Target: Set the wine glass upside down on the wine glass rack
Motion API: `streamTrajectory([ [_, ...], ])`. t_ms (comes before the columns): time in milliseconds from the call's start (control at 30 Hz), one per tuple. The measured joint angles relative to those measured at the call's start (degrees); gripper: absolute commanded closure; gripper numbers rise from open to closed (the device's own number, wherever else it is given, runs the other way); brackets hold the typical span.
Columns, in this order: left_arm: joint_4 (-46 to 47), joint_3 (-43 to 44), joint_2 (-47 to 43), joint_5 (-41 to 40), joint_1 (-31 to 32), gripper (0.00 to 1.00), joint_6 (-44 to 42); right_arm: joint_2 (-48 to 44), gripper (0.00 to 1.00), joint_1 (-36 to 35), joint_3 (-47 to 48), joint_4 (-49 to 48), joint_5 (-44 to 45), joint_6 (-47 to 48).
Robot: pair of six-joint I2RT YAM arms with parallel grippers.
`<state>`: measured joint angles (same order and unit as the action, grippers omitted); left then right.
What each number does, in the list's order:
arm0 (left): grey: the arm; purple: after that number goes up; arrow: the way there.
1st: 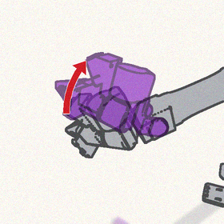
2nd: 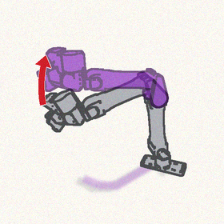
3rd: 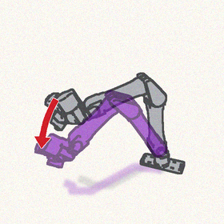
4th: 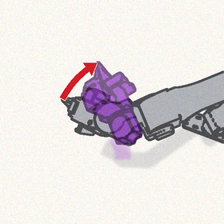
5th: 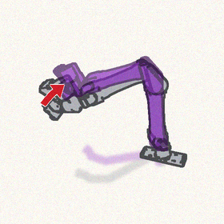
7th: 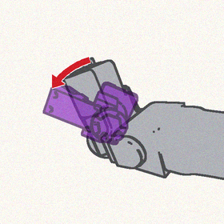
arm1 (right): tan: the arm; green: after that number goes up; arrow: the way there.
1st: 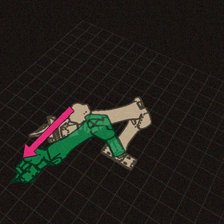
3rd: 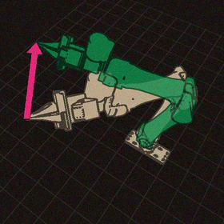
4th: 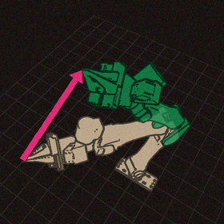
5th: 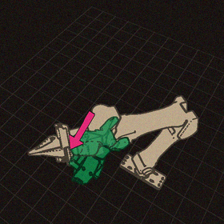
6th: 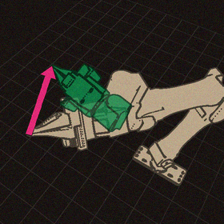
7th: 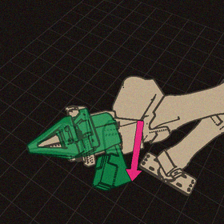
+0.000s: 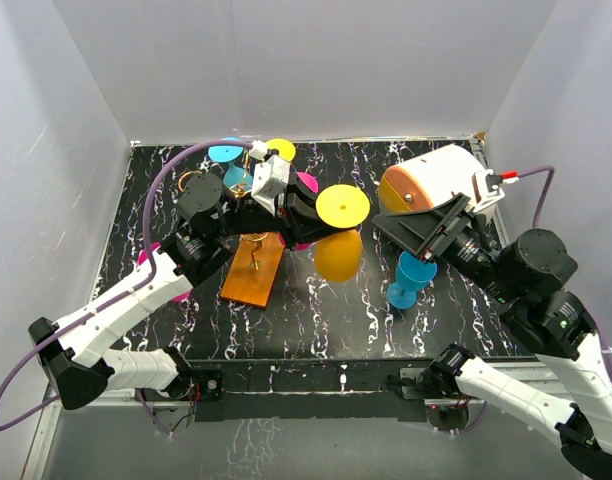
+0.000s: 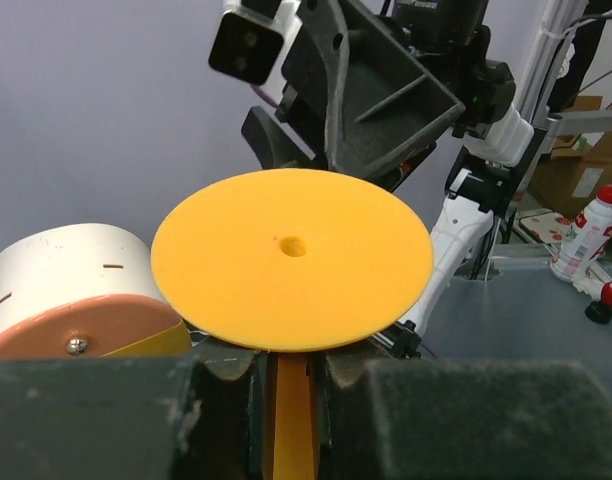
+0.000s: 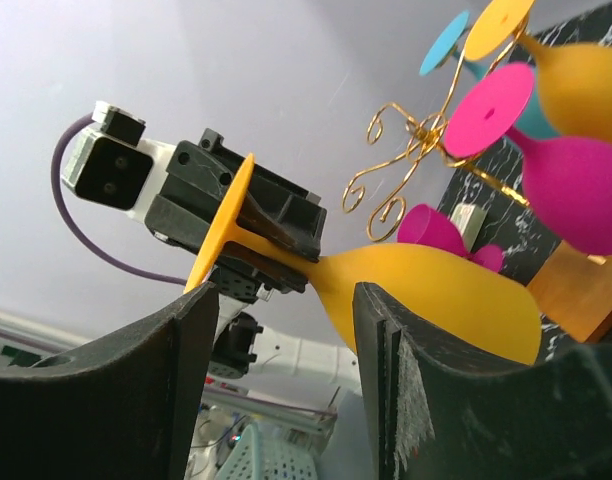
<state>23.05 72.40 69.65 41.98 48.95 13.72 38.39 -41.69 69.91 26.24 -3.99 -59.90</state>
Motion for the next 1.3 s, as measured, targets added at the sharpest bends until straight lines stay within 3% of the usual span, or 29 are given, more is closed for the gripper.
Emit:
streamTrajectory([
  [400, -2.0, -0.3, 0.0, 2.5, 0.0, 1.00, -4.8, 0.3, 0.55, 0.0, -5.2, -5.5, -5.7, -5.7],
  [667, -1.7, -2.2, -0.5, -1.0, 0.0, 1.00, -4.9, -1.6, 0.49, 0.0, -7.0, -8.9, -5.9, -5.6],
  [933, -1.7, -2.1, -0.4, -0.5, 0.0, 1.00, -4.7, -0.1, 0.51, 0.0, -7.0, -12.5, -7.1, -5.4],
  [1167, -3.0, -2.2, -0.3, 2.5, 0.0, 1.00, -5.6, 2.7, 0.66, 0.0, -7.0, -12.8, -7.2, -7.3],
  [1300, -4.2, -2.3, -0.4, 3.8, 0.0, 1.00, -6.4, 3.2, 0.90, 0.0, -7.0, -12.5, -7.6, -8.5],
])
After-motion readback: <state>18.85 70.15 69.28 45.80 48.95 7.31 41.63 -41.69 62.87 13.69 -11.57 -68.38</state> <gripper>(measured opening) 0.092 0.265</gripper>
